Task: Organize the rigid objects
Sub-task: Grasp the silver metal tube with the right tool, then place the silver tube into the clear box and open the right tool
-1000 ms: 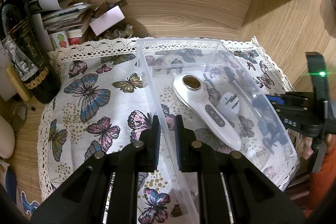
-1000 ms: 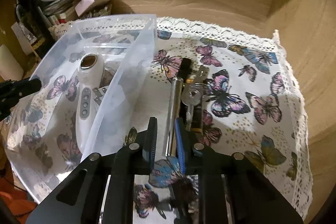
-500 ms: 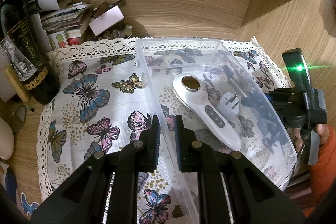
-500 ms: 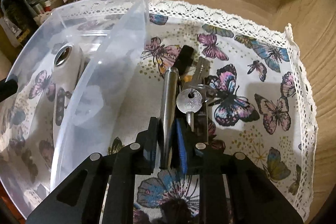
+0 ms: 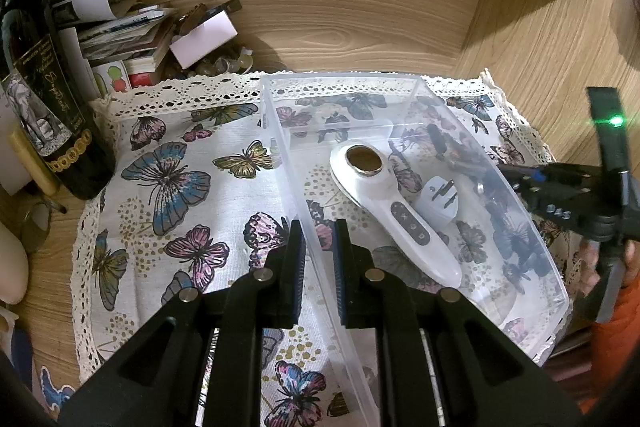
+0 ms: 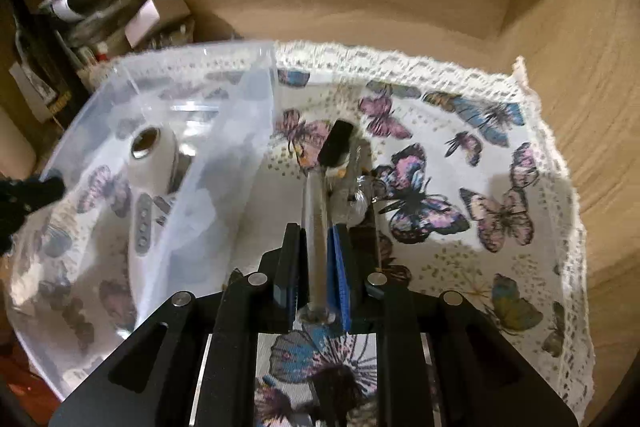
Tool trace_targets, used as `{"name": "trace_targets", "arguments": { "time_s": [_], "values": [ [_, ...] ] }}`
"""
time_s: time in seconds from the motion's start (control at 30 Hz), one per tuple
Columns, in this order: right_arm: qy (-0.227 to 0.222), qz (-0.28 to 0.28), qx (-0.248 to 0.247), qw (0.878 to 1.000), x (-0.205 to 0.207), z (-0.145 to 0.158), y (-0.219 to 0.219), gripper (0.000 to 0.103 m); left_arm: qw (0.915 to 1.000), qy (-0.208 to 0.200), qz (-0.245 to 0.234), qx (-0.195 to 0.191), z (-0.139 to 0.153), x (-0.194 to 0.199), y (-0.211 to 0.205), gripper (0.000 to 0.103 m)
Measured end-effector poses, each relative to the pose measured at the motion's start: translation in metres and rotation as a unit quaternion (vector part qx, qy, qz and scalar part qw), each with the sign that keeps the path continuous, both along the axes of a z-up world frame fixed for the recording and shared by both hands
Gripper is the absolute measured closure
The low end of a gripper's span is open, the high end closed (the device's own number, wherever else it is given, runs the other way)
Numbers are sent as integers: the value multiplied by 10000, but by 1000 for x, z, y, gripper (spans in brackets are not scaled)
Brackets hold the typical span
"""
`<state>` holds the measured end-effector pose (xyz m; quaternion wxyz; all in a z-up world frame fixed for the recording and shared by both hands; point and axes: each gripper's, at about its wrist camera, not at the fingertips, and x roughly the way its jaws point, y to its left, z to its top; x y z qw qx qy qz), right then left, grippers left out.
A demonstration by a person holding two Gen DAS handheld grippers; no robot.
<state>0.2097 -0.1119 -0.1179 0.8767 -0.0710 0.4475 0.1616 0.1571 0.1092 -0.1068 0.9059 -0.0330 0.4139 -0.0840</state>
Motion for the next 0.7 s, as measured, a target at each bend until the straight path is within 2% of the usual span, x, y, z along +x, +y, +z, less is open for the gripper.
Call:
{"name": "trace_targets", "arguments": {
  "time_s": [0.37, 0.7],
  "values": [
    [-575, -57, 224, 9981, -23, 36, -10, 89, 10000, -4, 19, 38, 0, 0, -1, 91],
    [-1263, 73, 453, 9909, -42, 80, -4, 89, 10000, -12, 28, 42, 0, -1, -1, 91]
  ]
}}
